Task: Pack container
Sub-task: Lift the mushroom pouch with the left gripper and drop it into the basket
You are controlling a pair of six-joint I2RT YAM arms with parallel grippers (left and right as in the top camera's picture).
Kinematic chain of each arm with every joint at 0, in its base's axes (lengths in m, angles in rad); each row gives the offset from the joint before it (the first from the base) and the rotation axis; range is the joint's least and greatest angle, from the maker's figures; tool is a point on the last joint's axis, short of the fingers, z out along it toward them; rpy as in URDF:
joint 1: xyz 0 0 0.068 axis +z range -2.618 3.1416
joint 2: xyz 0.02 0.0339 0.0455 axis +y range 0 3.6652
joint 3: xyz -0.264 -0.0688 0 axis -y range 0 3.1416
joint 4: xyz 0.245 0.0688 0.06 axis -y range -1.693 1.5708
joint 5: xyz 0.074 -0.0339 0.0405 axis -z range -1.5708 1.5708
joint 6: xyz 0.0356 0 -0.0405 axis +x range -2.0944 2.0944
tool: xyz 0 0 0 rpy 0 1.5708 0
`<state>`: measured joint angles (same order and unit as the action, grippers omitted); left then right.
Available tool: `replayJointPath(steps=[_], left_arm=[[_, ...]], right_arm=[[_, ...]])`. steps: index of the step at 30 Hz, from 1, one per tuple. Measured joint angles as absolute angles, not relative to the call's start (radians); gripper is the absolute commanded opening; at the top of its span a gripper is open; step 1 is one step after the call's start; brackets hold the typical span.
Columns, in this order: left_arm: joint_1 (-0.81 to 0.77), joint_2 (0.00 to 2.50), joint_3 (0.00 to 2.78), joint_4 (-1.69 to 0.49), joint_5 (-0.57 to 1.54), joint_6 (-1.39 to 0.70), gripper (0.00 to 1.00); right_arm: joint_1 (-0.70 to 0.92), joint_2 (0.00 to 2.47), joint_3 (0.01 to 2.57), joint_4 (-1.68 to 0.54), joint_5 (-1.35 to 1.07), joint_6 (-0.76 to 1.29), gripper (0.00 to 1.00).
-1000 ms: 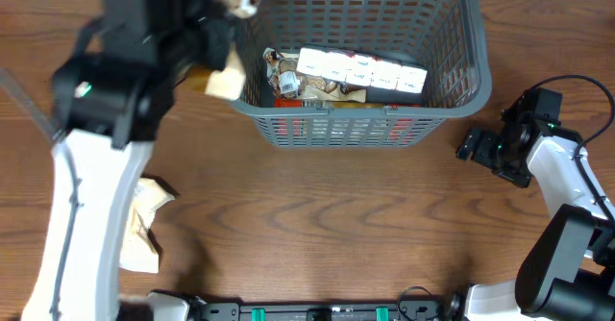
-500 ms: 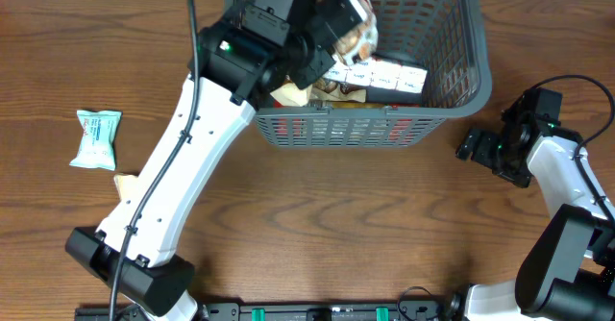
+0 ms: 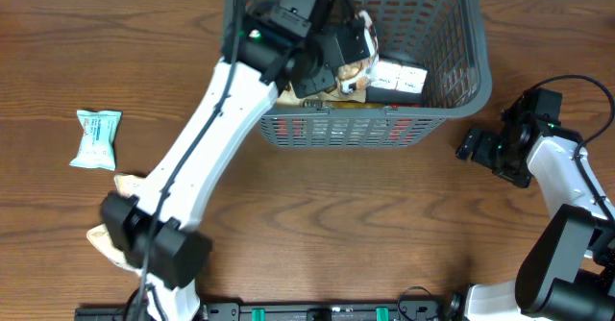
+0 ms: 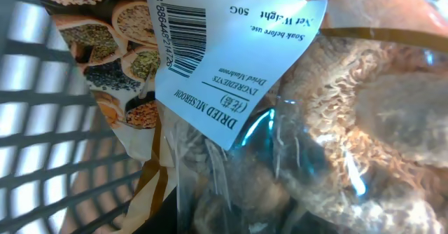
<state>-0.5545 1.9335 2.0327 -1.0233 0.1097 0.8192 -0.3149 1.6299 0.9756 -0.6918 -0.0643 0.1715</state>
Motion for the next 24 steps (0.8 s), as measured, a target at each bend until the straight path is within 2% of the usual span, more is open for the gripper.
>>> replayJointPath(steps=[5, 7, 12, 14, 20, 24], left_arm=[[-0.554, 1.99, 2.033, -1.044, 0.113, 0.839, 0.06], [-0.554, 2.002, 2.033, -1.05, 0.114, 0.843, 0.1], [-0.548, 2.012, 2.033, -1.05, 0.119, 0.847, 0.43], [-0.542, 2.014, 2.033, -1.052, 0.122, 0.849, 0.64], [-0.532, 2.014, 2.033, -1.052, 0.125, 0.839, 0.82], [-0.531, 2.014, 2.033, -1.052, 0.122, 0.825, 0.86]], right_arm=[[-0.315, 1.63, 0.976, -0.696, -0.064, 0.171, 0.99], [-0.315, 1.63, 0.976, -0.696, -0.064, 0.171, 0.99], [-0.315, 1.63, 0.976, -0.696, -0.064, 0.171, 0.99], [-0.315, 1.63, 0.976, -0.698, -0.064, 0.171, 0.99], [-0.315, 1.63, 0.976, -0.699, -0.064, 0.171, 0.99], [-0.315, 1.63, 0.976, -0.699, -0.064, 0.171, 0.99]])
